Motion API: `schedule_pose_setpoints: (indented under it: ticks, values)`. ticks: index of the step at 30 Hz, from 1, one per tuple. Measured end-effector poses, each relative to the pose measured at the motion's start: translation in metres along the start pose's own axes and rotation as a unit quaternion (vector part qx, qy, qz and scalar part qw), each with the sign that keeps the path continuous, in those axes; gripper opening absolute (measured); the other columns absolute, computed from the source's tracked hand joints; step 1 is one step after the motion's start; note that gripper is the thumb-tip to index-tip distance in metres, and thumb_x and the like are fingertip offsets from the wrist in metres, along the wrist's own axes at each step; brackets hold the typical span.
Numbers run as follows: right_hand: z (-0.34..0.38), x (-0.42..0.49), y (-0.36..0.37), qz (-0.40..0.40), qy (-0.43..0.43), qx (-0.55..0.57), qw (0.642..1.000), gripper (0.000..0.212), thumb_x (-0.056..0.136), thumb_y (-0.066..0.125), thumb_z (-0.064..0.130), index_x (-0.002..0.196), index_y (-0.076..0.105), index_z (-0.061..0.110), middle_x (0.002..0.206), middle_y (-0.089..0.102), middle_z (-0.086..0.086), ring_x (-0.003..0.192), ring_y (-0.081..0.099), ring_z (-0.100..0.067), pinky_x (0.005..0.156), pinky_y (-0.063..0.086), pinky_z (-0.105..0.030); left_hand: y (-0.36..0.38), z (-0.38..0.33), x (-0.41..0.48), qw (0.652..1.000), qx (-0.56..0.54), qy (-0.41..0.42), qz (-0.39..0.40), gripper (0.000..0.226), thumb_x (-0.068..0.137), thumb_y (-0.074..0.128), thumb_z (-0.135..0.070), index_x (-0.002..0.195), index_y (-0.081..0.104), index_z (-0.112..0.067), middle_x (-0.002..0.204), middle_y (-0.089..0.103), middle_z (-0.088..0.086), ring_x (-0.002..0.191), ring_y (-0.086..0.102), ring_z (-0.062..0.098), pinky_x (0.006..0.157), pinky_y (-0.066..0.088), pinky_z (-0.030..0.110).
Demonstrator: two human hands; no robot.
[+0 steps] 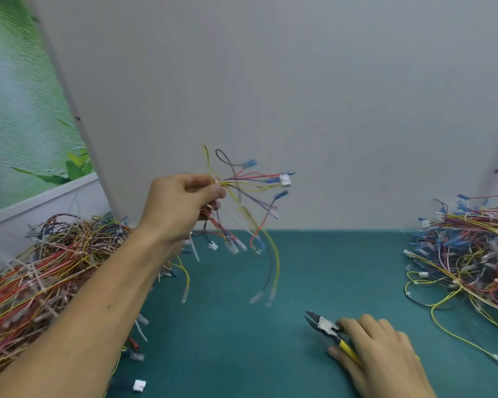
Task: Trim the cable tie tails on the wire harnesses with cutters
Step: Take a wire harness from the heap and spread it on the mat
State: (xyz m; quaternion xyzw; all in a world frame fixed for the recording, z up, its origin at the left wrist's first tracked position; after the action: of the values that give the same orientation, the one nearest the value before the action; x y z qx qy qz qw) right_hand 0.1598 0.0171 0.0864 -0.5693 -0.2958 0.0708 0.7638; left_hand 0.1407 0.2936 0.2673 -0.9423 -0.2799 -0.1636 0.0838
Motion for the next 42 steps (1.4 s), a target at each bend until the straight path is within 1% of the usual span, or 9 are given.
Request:
schedule_pose_setpoints:
  ticks: [4,8,11,15,22,28,31,34,42]
  values:
    - [0.002,-0.001,-0.001,0.002,0.000,0.004,1.000,0.049,0.039,0.095,0.042,0.077,0.070,0.023,0.064,0.054,0.006,0.053,0.058,-0.024,0.048,0.040,-0.030,0.019,-0.022,-0.013,0.994,-0.072,0.078,0.033,0.018,0.079,0.071,0.000,0.069,0.072,-0.015,0.064,0.070,0.001,0.051,0.058,0.011,0.052,0.051,0.023]
    - [0.005,0.003,-0.017,0.030,0.124,0.062,0.990,0.035,0.087,0.062,0.045,0.118,0.052,0.032,0.111,0.057,0.008,0.110,0.054,-0.021,0.081,0.039,-0.034,0.054,0.011,-0.031,0.997,0.027,0.035,0.064,0.022,0.079,0.071,0.000,0.067,0.070,-0.018,0.062,0.065,0.007,0.055,0.055,0.017,0.062,0.050,0.033]
    - [-0.002,0.005,-0.039,-0.053,0.239,0.262,0.933,0.011,0.091,0.061,0.032,0.091,0.059,0.021,0.084,0.062,-0.005,0.091,0.057,-0.033,0.071,0.037,-0.037,0.068,0.048,-0.044,0.992,0.109,-0.005,0.058,0.016,0.079,0.073,-0.009,0.070,0.069,-0.021,0.059,0.065,-0.001,0.053,0.056,0.012,0.067,0.052,0.032]
    - [-0.006,0.012,-0.068,-0.108,0.267,0.403,0.868,0.028,0.090,0.061,0.032,0.070,0.058,0.014,0.051,0.056,-0.003,0.051,0.052,-0.022,0.055,0.040,-0.033,0.082,0.072,-0.069,0.986,0.167,0.002,0.029,0.024,0.074,0.077,-0.018,0.061,0.063,-0.032,0.054,0.062,-0.023,0.056,0.057,-0.007,0.058,0.042,0.007]
    - [0.037,0.030,-0.060,-0.013,0.273,0.585,0.764,0.019,0.088,0.067,0.023,0.083,0.067,0.004,0.069,0.071,-0.009,0.052,0.057,-0.015,0.049,0.043,-0.031,0.120,0.071,-0.116,0.985,0.149,0.081,0.030,0.011,0.080,0.069,-0.009,0.071,0.070,-0.014,0.068,0.067,-0.006,0.066,0.059,0.003,0.058,0.044,0.013]
    - [0.025,0.030,-0.053,-0.026,0.371,0.683,0.629,0.012,0.083,0.072,0.012,0.078,0.063,0.006,0.064,0.057,-0.013,0.051,0.053,-0.019,0.043,0.046,-0.023,0.127,0.071,-0.145,0.947,0.194,0.203,0.155,0.038,0.085,0.056,-0.009,0.118,0.066,-0.023,0.116,0.066,-0.011,0.110,0.056,0.007,0.100,0.039,0.015]
    - [0.014,0.031,-0.051,-0.038,0.388,0.661,0.641,0.015,0.081,0.072,0.007,0.075,0.059,0.013,0.059,0.058,-0.006,0.051,0.051,-0.016,0.044,0.043,-0.022,0.120,0.070,-0.152,0.909,0.257,0.234,0.230,0.047,0.086,0.055,-0.025,0.133,0.052,-0.023,0.134,0.054,-0.013,0.125,0.045,0.005,0.115,0.020,0.022]
    - [-0.001,0.035,-0.056,-0.094,0.397,0.631,0.660,0.017,0.081,0.070,0.001,0.076,0.058,0.012,0.056,0.056,-0.004,0.048,0.048,-0.015,0.051,0.039,-0.025,0.097,0.068,-0.149,0.900,0.302,0.255,0.184,0.046,0.086,0.049,-0.044,0.125,0.058,-0.021,0.127,0.060,-0.010,0.119,0.052,0.007,0.114,0.023,0.028]
    - [-0.063,0.033,-0.071,-0.166,0.444,0.579,0.663,0.024,0.087,0.064,0.000,0.078,0.054,0.021,0.069,0.060,-0.005,0.060,0.051,-0.017,0.054,0.039,-0.030,-0.013,0.115,-0.085,0.880,0.458,0.030,0.118,0.038,0.099,0.045,-0.029,0.134,0.050,-0.015,0.140,0.051,-0.001,0.131,0.043,0.015,0.109,0.026,0.026]
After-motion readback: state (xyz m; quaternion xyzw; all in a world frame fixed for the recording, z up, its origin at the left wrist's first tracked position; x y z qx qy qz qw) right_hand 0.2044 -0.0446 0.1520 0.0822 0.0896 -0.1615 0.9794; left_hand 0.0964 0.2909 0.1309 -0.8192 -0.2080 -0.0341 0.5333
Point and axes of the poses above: each hand's wrist, its own x-axis towards the middle knuckle, its own y-axis out of the palm, z = x × y, the point moved 1 cm from there along x, towards the middle knuckle
